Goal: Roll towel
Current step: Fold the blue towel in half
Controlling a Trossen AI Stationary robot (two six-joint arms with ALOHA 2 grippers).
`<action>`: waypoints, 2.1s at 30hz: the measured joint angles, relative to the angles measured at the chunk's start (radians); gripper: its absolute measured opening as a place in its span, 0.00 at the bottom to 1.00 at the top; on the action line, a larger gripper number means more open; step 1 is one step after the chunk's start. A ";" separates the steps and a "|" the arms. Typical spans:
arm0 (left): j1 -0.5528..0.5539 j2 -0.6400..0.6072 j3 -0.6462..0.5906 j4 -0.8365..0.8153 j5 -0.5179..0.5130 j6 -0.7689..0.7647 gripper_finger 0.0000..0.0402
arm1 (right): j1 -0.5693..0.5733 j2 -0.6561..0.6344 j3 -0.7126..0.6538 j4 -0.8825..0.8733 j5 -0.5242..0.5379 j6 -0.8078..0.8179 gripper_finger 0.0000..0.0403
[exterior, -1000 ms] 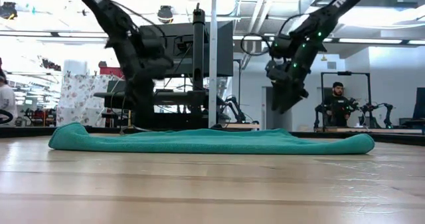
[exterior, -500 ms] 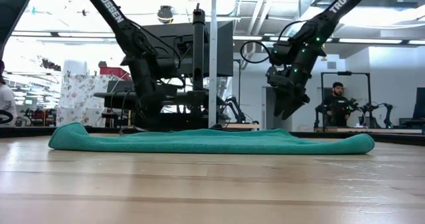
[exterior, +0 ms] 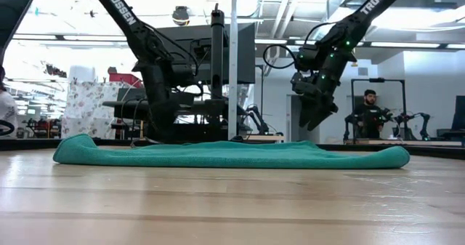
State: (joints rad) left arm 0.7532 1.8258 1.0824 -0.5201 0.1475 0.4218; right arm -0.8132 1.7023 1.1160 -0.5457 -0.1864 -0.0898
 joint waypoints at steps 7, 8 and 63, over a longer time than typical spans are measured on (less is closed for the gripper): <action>0.000 -0.005 0.001 0.012 -0.055 -0.046 0.22 | 0.000 0.000 0.000 0.004 0.000 -0.015 0.59; 0.002 -0.008 0.002 0.011 -0.062 -0.049 0.17 | 0.000 0.000 0.000 0.004 0.000 -0.021 0.59; 0.003 -0.027 0.213 -0.250 -0.061 -0.048 0.00 | -0.067 0.166 -0.001 0.045 -0.207 -0.143 0.00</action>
State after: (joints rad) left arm 0.7563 1.7987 1.2957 -0.7696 0.0864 0.3739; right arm -0.8805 1.8683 1.1152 -0.5011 -0.3931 -0.2328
